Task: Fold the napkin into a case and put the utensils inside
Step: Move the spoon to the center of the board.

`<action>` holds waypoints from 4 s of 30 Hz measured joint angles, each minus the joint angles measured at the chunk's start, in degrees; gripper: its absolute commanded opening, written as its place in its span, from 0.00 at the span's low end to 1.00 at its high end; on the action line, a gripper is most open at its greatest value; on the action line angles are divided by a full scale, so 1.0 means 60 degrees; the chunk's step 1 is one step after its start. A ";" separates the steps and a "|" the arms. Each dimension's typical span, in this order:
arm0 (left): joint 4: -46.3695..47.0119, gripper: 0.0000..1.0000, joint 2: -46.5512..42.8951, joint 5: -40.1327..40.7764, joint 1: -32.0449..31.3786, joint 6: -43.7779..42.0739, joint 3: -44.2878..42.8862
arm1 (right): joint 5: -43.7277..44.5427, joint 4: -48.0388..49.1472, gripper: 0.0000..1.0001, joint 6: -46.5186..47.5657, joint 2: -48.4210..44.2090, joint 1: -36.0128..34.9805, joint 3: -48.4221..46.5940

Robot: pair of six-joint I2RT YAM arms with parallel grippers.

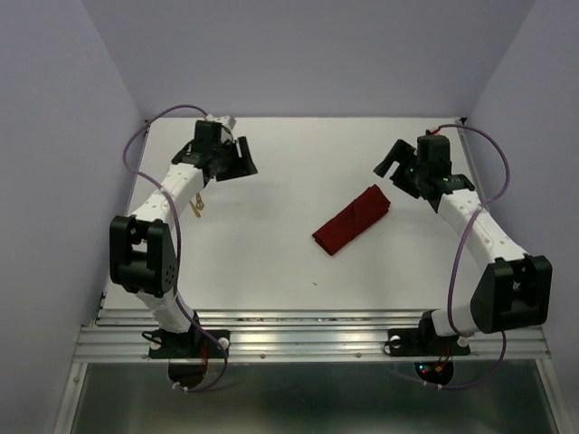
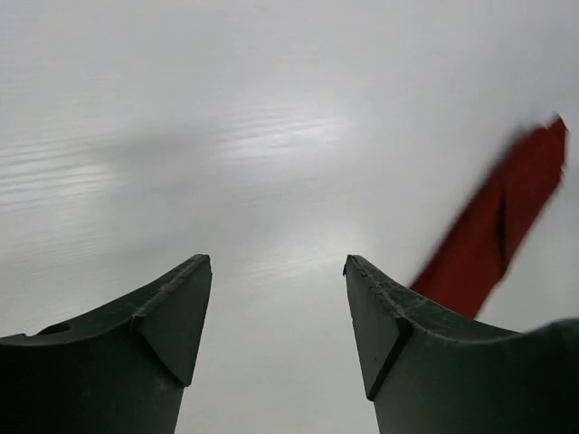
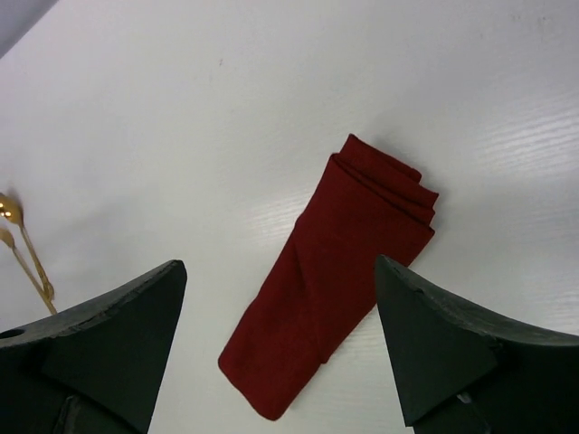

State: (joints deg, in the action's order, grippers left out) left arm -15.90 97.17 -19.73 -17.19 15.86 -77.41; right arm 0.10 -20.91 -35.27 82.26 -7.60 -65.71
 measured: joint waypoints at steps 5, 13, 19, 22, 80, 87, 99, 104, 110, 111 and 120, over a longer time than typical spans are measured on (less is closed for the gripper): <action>-0.0681 0.72 -0.0055 0.2361 0.2160 0.0506 0.0000 | -0.0495 -0.0040 0.91 -0.0018 -0.0612 0.0000 0.0903; -0.0849 0.70 0.2448 0.4131 0.3373 0.1024 -0.1639 | -0.1253 -0.0076 0.93 -0.0127 -0.0452 0.0000 0.1800; -0.0954 0.68 0.3373 0.4375 0.3359 0.0867 -0.1967 | -0.1366 -0.0055 0.93 -0.0120 -0.0474 0.0000 0.1883; -0.1045 0.66 0.3628 0.4364 0.3362 0.0710 -0.2182 | -0.1373 -0.0055 0.93 -0.0117 -0.0477 0.0000 0.1887; -0.1843 0.68 0.7082 0.4827 0.1836 -0.3162 -0.7162 | -0.0670 -0.0718 0.95 -0.0113 -0.0208 0.0000 0.2415; -0.1825 0.59 0.7176 0.4346 0.1847 -0.3096 -0.7151 | -0.0696 -0.0769 0.95 -0.0087 -0.0186 0.0000 0.2386; -0.1326 0.61 0.6175 0.3810 0.1923 -0.2473 -0.5563 | -0.0849 -0.0769 0.95 -0.0087 -0.0186 -0.0062 0.2386; -0.1537 0.62 0.4390 0.3887 0.1920 -0.1781 -0.3912 | -0.0892 -0.0754 0.95 -0.0087 -0.0186 -0.0062 0.2331; -0.1337 0.62 0.1140 0.3945 0.1920 -0.0962 -0.1690 | -0.1056 -0.0736 0.95 -0.0080 -0.0208 -0.0113 0.2335; -0.1275 0.62 0.0790 0.3934 0.1920 -0.0871 -0.1443 | -0.1086 -0.0732 0.95 -0.0076 -0.0208 -0.0127 0.2335; -0.0871 0.56 0.0248 0.3697 0.1920 0.0084 0.1096 | -0.1341 -0.0667 0.95 -0.0047 -0.0393 -0.0127 0.2375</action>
State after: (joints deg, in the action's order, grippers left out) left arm -21.12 98.65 2.46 -5.67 16.36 -70.83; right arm -7.94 -24.91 -35.55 79.90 -8.36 -51.46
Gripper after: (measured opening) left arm 0.589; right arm 0.951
